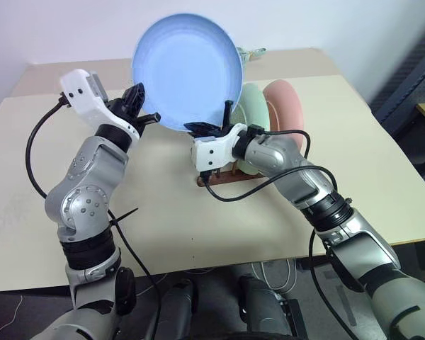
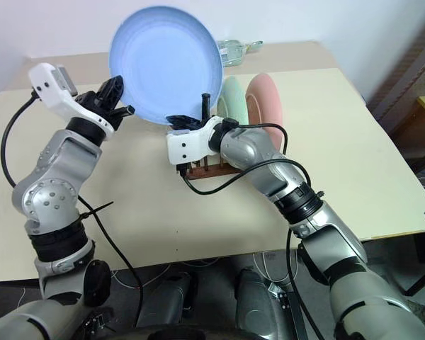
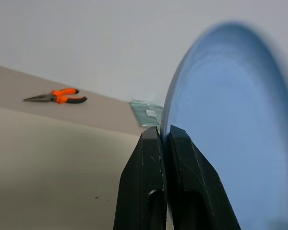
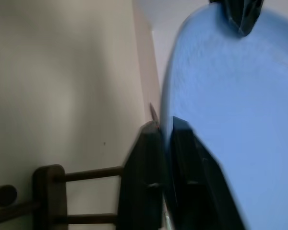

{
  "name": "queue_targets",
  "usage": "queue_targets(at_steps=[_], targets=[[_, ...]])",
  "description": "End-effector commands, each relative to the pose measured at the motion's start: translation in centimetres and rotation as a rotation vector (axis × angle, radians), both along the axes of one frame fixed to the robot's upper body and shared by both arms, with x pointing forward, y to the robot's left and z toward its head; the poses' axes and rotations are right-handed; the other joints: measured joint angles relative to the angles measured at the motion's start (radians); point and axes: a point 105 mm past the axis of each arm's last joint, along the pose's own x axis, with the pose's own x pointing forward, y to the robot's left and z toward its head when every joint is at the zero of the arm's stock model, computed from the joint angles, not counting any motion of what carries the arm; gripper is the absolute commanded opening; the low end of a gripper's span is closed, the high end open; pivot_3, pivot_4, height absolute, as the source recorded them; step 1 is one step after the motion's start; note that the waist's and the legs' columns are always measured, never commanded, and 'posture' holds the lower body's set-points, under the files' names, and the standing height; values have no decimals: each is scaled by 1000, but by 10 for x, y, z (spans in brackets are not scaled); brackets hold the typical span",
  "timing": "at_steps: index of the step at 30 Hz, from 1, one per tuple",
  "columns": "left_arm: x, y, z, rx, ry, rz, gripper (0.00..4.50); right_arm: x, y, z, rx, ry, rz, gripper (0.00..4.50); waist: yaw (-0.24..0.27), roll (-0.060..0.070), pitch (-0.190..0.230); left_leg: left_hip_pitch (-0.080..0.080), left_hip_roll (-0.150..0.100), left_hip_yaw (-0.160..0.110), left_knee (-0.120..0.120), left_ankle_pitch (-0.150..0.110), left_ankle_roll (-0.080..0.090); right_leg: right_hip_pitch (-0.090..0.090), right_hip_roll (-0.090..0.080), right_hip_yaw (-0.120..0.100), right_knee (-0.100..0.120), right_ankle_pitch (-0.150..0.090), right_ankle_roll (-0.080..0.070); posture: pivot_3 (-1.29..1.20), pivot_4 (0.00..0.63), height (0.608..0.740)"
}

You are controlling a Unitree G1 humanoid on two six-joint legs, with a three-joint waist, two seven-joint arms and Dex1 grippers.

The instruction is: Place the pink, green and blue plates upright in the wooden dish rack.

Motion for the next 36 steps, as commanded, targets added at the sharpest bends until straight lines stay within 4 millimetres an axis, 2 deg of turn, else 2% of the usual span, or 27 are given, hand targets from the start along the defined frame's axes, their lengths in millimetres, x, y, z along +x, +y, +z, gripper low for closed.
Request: queue_targets(at_steps=[1,4,6,8,11,13,15,17,21,23,25,27,30,32,36], targets=[[-9,-3,13,-13,-72,-38,928,-4,6,14,18,-57,24,0,0,0,0,0,0,0,0,0,0,0,0,0,0,0,0,0,150,732],[-11,4,22,-63,-114,-25,2361,-5,8,16,22,-71,31,0,-1,0,0,0,0,0,0,0,0,0,0,0,0,0,0,0,150,732],[-14,33,40,-169,-198,69,3309,-6,9,18,25,-82,37,0,-2,0,0,0,0,0,0,0,0,0,0,0,0,0,0,0,150,732],[-16,57,49,-207,-240,157,4339,-7,10,19,32,-82,43,0,-4,0,0,0,1,0,0,0,-1,0,2,0,0,1,-1,0,150,732],[-23,104,56,-175,-289,345,4339,-9,12,21,55,-79,66,0,-5,0,0,0,3,0,0,0,-2,0,5,1,-1,1,-3,0,150,732],[-29,132,53,-89,-289,472,4339,-13,13,28,111,-64,89,0,-7,0,0,1,3,0,-1,0,-3,0,7,1,-1,2,-4,0,150,732],[-30,146,39,57,-242,544,4339,-18,14,42,229,-17,123,0,-6,0,0,1,4,0,-1,0,-3,-1,7,1,-1,3,-5,0,150,732],[-29,149,17,193,-176,558,4339,-28,13,57,361,60,188,0,-5,1,1,1,4,0,-2,0,-3,-1,8,1,-1,3,-5,0,150,732],[-24,140,-35,389,-30,502,4339,-52,2,90,739,379,374,0,3,0,1,0,6,-2,-1,-2,0,0,8,1,-1,3,-5,0,150,732],[-23,127,-58,428,12,443,4339,-65,-4,97,850,557,472,0,3,0,1,0,6,-3,-1,-2,0,-1,8,0,-1,3,-5,0,150,732],[-24,103,-77,497,36,350,4339,-74,-11,101,968,739,542,0,2,0,1,0,6,-4,-1,-2,0,-1,7,0,0,3,-6,0,150,732],[-26,75,-94,561,42,234,4339,-79,-16,98,1059,888,560,0,1,1,1,0,6,-4,-2,-3,0,-1,7,0,0,3,-6,0,150,732],[-32,44,-110,621,30,85,4339,-78,-23,84,1153,1045,514,0,-1,2,1,0,7,-3,-4,-2,0,-3,7,1,0,4,-7,0,150,732],[-37,29,-120,645,29,-7,4339,-78,-27,76,1191,1121,484,0,-4,3,1,0,7,-2,-4,-2,0,-4,7,1,0,4,-8,0,150,732],[-45,14,-129,651,32,-116,4339,-79,-30,73,1252,1188,465,0,-6,5,2,0,8,0,-4,-2,0,-5,7,2,0,4,-8,0,150,732]])
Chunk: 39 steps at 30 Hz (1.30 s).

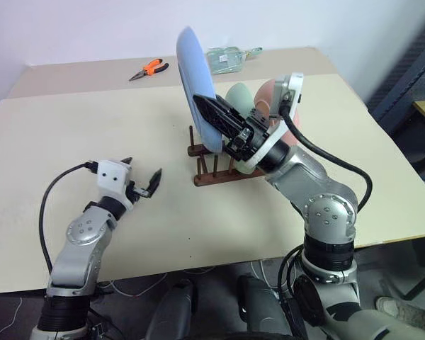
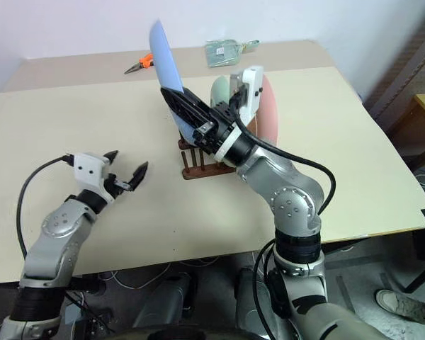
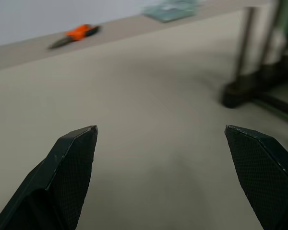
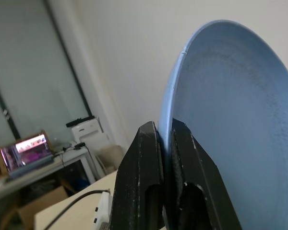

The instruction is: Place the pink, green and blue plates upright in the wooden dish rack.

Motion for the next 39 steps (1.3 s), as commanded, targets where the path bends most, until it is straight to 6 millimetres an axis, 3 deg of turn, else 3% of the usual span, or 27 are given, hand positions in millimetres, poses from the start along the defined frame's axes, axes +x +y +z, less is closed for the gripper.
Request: queue_targets(at_steps=[1,11,22,23,25,30,39], targets=[[-7,-12,9,20,-36,-86,4339,-14,-1,18,79,-21,31,0,2,0,0,0,0,0,0,0,0,0,0,0,0,0,0,0,150,732],[-9,-17,4,36,-15,-129,4339,-13,-2,18,150,95,30,0,2,0,0,0,0,0,0,0,0,0,0,0,0,0,0,0,150,732],[-12,-24,1,36,-8,-166,4339,3,-2,-2,152,279,-21,0,2,0,0,-1,0,0,0,0,0,0,0,0,0,0,0,0,150,732],[-12,-24,1,36,-6,-165,4371,5,-1,-4,142,291,-23,536,2,0,0,-1,0,0,0,0,0,0,0,0,0,0,0,0,150,732],[-13,-23,0,36,-3,-165,4371,6,0,-6,130,301,-23,1013,2,0,0,-1,0,0,0,0,0,0,0,0,0,0,0,0,150,732],[-13,-24,-2,35,4,-173,4371,5,3,-1,20,214,-60,3468,2,1,0,-1,0,0,0,0,0,0,0,0,0,0,0,0,150,732],[-14,-30,-4,25,13,-194,4371,7,-10,16,-208,-30,-159,3468,4,1,0,-1,0,0,1,0,0,0,0,-1,-1,0,1,0,150,732]])
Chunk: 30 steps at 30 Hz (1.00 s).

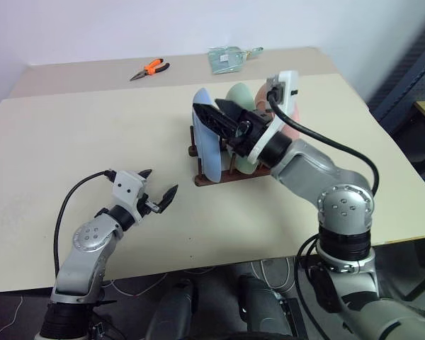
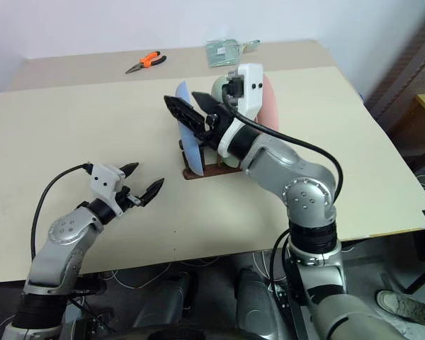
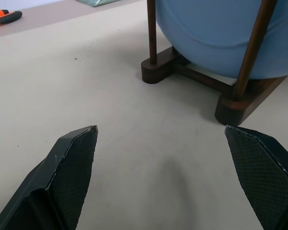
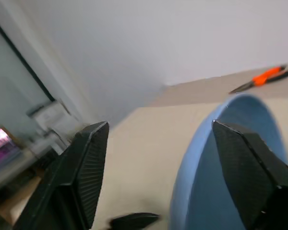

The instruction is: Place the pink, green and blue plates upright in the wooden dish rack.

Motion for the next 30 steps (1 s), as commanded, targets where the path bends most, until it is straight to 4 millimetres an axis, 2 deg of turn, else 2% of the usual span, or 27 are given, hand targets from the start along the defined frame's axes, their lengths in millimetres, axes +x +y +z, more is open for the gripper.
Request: queue_targets(at_steps=[1,6,8,11,15,16,18,21,23,27,30], targets=[[-1,-9,11,-1,-48,-31,4371,-11,0,19,-54,-130,16,3468,0,0,0,0,0,0,0,0,0,0,0,0,0,0,0,0,150,732],[1,-10,11,1,-50,-33,4371,-19,-22,38,-201,-337,-32,3468,4,0,0,-1,0,0,1,0,0,0,0,-1,-1,0,0,0,150,732],[3,-10,11,8,-52,-34,4371,-20,-54,46,-274,-415,-103,3468,8,0,0,-1,0,0,1,0,0,0,0,-1,-1,0,0,0,150,732],[5,-8,9,14,-49,-33,4371,-15,-106,49,-340,-421,-245,3468,18,0,0,-2,-1,0,3,-1,2,3,-1,-3,-4,-1,1,0,150,732],[9,-7,4,25,-41,-36,4371,-7,-180,26,-420,-322,-468,3468,27,0,0,-2,0,0,2,-2,4,5,-1,-3,-10,-1,2,0,150,732],[10,-7,3,29,-38,-35,4371,-7,-196,13,-448,-275,-503,3468,28,1,0,-2,0,1,2,-2,4,6,-1,-3,-11,-1,1,0,150,732],[13,-5,0,39,-32,-34,4371,-12,-215,-22,-530,-174,-503,3468,30,1,0,-2,0,1,2,-2,4,7,-1,-3,-13,-1,1,0,150,732],[14,0,-4,71,-24,-30,4371,-19,-223,-59,-625,-97,-474,3468,27,3,0,-2,0,1,3,-3,5,7,-1,-2,-14,-1,1,0,150,732],[13,6,-6,90,-20,-21,4371,-20,-222,-74,-641,-67,-457,3468,19,5,0,-1,0,3,3,-3,5,7,-1,0,-14,-1,1,0,150,732],[11,15,-7,113,-14,-3,4371,-20,-215,-92,-659,-47,-398,3468,12,6,-1,-1,1,3,3,-3,5,8,-1,0,-13,-1,-1,0,150,732],[4,31,-8,135,-5,41,4371,-17,-196,-105,-676,-55,-317,3468,10,5,-1,-1,1,3,3,-3,5,8,-1,0,-14,0,1,0,150,732]])
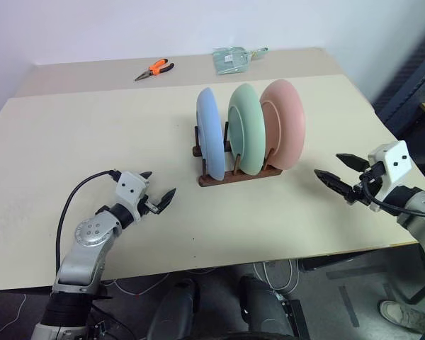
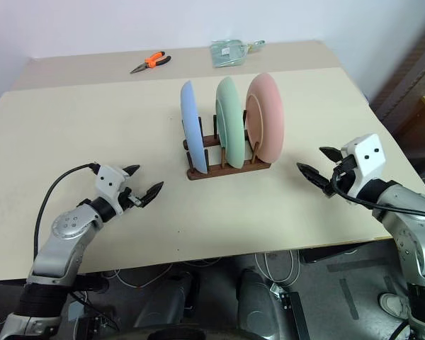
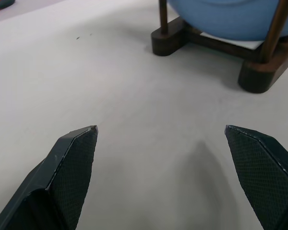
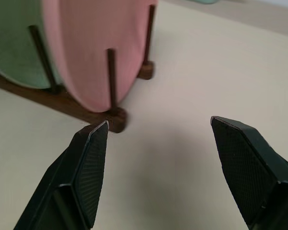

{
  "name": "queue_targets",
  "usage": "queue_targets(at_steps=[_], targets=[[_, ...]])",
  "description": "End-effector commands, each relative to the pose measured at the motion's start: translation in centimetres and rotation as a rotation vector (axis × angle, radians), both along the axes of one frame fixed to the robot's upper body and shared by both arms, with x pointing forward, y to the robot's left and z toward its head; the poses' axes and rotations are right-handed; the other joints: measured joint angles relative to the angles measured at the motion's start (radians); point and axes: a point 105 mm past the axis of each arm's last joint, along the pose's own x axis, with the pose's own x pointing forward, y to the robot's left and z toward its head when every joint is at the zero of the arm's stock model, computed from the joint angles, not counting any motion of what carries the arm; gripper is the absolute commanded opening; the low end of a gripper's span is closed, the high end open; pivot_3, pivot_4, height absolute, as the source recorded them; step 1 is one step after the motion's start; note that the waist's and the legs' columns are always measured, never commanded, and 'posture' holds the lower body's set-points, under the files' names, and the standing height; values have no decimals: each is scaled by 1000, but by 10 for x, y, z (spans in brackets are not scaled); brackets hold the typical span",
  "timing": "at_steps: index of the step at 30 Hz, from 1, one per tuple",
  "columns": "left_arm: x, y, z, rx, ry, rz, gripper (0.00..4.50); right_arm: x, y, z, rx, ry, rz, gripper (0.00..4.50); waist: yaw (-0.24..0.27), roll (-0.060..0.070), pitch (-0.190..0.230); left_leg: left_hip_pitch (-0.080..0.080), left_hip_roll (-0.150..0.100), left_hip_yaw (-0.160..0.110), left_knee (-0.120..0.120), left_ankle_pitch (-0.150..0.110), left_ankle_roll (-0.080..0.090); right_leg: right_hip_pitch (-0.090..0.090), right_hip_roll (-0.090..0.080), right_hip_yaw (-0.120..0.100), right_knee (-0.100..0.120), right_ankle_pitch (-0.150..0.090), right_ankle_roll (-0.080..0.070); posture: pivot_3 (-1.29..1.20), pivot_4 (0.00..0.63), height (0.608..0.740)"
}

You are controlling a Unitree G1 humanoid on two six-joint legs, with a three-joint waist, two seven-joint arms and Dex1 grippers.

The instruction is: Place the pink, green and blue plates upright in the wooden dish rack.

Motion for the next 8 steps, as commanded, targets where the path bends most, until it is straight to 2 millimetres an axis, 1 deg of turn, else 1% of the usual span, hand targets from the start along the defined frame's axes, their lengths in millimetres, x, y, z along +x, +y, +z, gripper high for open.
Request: queue_targets(at_steps=[1,8], targets=[[-9,23,8,46,-36,59,4371,3,18,-7,-31,-18,89,3468,-7,0,0,0,0,0,-1,0,0,0,0,0,0,0,0,0,150,732],[-11,25,8,39,-43,87,4371,15,23,-12,-53,-24,124,3468,-3,0,0,0,0,0,1,0,0,1,0,0,0,0,-1,0,150,732]])
